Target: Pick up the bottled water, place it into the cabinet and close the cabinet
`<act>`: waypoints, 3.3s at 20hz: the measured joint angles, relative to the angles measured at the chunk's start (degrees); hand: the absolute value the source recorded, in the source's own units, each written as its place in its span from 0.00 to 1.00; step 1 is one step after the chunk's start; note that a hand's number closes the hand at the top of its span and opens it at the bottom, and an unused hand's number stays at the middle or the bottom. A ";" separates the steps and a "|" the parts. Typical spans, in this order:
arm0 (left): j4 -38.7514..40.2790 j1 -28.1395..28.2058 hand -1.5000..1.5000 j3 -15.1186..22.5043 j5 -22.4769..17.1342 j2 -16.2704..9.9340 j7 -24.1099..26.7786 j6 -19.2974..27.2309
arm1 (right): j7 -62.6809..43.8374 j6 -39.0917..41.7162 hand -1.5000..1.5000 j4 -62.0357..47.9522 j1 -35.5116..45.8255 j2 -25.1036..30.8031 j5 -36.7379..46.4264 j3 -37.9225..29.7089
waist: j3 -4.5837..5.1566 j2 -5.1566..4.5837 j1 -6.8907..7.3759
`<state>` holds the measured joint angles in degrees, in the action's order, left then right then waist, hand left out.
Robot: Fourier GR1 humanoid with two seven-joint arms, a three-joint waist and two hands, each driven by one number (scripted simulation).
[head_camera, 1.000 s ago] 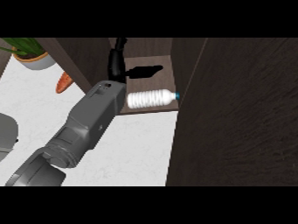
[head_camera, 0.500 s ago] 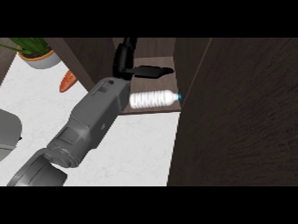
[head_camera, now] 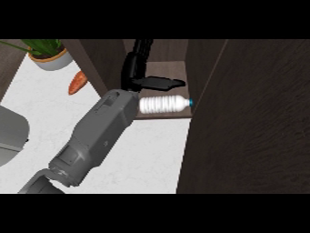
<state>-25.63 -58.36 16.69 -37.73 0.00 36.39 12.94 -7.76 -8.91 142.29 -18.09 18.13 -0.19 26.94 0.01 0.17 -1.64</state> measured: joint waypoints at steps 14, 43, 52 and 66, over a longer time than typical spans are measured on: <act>-33.80 27.01 1.00 9.03 3.44 -4.36 -7.94 3.31 | -5.03 2.47 1.00 0.22 3.32 5.43 1.22 1.65 | 0.02 0.62 3.00; -75.94 69.20 1.00 1.56 0.91 -26.47 -8.23 -4.09 | -29.12 -3.82 1.00 -8.22 32.28 -7.04 13.03 25.77 | 0.15 0.05 3.33; -77.03 74.07 1.00 -2.69 -1.74 -30.30 -6.82 -9.79 | -31.68 -12.80 1.00 -15.80 43.34 -9.60 10.83 21.15 | 0.20 -0.35 4.72; -75.44 78.94 1.00 -8.58 -4.16 -32.59 -4.68 -18.24 | -17.16 -3.48 1.00 -55.86 63.37 -17.32 -12.59 -4.48 | -0.02 -0.58 3.89</act>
<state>-101.07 20.58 8.11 -41.88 -32.58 31.72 -5.30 -24.93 -12.39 86.43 45.28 0.80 -12.78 22.46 -0.01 -0.42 2.25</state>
